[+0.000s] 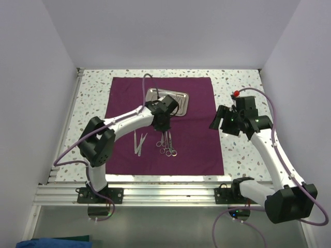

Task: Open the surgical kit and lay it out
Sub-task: Place the medical item in the surgical kit.

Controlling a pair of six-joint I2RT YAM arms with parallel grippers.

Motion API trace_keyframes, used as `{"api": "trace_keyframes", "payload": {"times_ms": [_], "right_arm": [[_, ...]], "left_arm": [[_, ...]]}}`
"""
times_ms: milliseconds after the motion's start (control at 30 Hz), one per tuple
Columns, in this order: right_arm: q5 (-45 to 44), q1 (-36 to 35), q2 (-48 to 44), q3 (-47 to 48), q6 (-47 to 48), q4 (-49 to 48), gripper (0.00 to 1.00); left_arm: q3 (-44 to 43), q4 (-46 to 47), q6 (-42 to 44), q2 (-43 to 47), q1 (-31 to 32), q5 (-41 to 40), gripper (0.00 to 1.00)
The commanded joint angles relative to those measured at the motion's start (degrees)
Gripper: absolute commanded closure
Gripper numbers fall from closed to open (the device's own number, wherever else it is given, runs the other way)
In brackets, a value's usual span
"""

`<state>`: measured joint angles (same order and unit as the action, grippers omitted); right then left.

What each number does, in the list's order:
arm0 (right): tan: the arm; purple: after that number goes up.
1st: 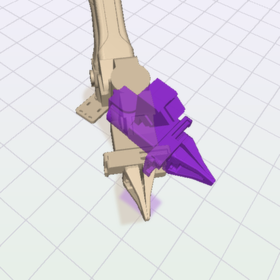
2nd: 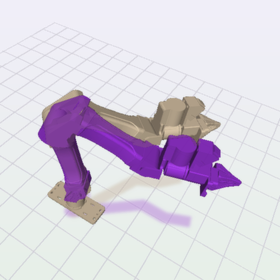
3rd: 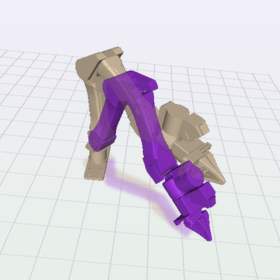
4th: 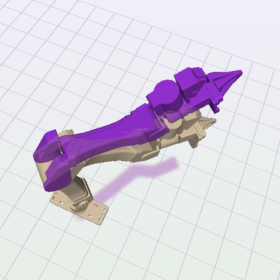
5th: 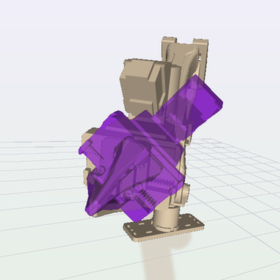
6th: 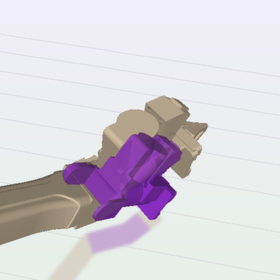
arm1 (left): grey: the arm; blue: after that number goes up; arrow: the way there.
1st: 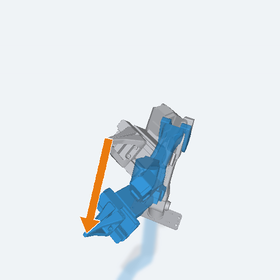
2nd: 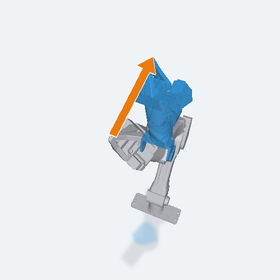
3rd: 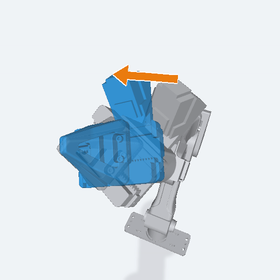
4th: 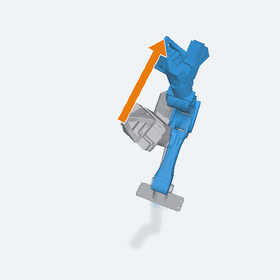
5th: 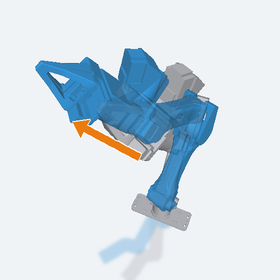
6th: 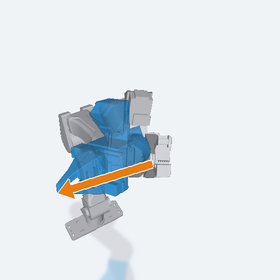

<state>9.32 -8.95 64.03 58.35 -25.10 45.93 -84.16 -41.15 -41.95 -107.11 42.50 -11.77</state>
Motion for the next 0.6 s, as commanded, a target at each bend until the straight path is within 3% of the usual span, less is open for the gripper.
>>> {"api": "trace_keyframes", "payload": {"times_ms": [0, 267, 300, 400, 500, 567], "right_arm": [[1.58, -0.01, -3.03, -1.3, -1.7, 1.79, 0.28], [-0.36, -0.72, -7.77, -3.24, -1.0, 5.57, 0.28], [-0.71, -0.8, -8.3, -3.41, -0.91, 6.01, 0.28], [-1.76, -0.81, -10.06, -3.42, -0.48, 7.41, 0.28], [-0.98, -0.89, -10.68, -2.72, -0.47, 7.77, 0.28], [0.78, -0.81, -9.98, -1.23, -1.17, 5.85, 0.28]], "left_arm": [[3.38, 2.04, -5.33, 2.79, 1.44, -3.96, 1.0], [9.45, 6.6, -8.41, 3.84, 5.05, -2.21, 0.99], [9.45, 6.95, -8.41, 3.75, 4.96, -1.86, 0.75], [7.7, 6.34, -7.88, 3.22, 5.31, -2.2, 0.48], [4.46, 5.11, -6.92, 3.05, 5.31, -3.78, 0.36], [0.78, 3.27, -5.25, 2.96, 5.14, -5.1, 0.35]]}}
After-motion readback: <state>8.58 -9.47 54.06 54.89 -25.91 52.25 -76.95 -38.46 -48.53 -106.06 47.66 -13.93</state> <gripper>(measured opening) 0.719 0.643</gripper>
